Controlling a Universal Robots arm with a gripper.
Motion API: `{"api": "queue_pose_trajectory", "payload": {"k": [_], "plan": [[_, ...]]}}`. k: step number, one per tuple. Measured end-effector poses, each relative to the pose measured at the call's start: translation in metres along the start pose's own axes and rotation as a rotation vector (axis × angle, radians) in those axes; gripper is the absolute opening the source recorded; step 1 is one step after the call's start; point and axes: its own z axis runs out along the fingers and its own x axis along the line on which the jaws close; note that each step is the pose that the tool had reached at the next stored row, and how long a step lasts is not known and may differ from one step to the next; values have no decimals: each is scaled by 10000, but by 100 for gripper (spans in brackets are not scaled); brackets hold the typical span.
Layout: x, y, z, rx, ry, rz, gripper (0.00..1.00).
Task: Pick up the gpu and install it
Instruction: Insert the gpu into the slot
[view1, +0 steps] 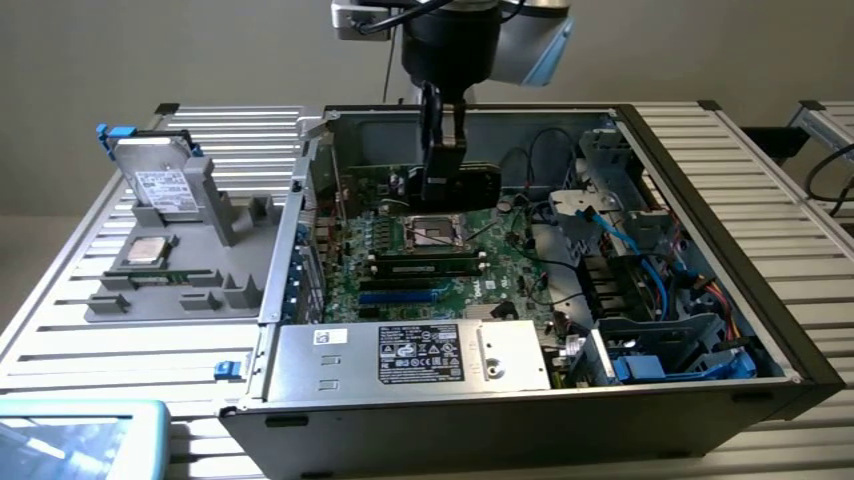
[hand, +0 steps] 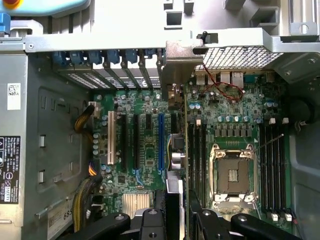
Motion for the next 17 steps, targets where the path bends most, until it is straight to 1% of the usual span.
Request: {"api": "queue_pose_trajectory", "payload": {"k": [2, 3, 5, 6, 9, 10, 12, 17], "plan": [[0, 21, 7, 117, -67, 1, 28], [1, 38, 12, 149, -104, 3, 28], [3, 48, 30, 153, -199, 5, 28], [3, 48, 41, 151, -218, 14, 28], [10, 47, 60, 127, -258, 63, 28], [13, 47, 63, 116, -262, 64, 28], [15, 53, 72, 115, -263, 66, 28], [13, 80, 158, 115, -262, 63, 28]]}}
